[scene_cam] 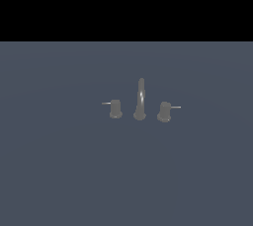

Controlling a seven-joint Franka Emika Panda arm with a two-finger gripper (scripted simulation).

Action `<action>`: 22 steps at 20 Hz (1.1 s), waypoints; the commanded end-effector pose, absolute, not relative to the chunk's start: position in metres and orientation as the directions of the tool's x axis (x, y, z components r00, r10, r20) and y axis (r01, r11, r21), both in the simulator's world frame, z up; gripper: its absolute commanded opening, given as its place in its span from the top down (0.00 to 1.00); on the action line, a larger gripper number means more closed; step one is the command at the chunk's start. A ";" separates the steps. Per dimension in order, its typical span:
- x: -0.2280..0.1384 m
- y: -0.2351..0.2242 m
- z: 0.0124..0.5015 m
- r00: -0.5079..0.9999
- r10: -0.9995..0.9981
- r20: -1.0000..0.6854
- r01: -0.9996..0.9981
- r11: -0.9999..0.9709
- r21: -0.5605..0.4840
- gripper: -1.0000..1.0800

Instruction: Turn on the faucet by rotating a designated handle.

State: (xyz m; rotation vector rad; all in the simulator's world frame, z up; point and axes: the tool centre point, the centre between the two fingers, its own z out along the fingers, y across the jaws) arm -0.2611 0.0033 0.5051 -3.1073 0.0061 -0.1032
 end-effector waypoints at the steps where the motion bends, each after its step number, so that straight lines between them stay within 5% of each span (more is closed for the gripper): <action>1: -0.261 0.003 0.505 0.998 -0.005 0.066 -0.003 -0.999 -0.033 1.00; 22: -0.190 0.015 0.427 0.953 -0.298 0.051 -0.297 -0.954 -0.038 1.00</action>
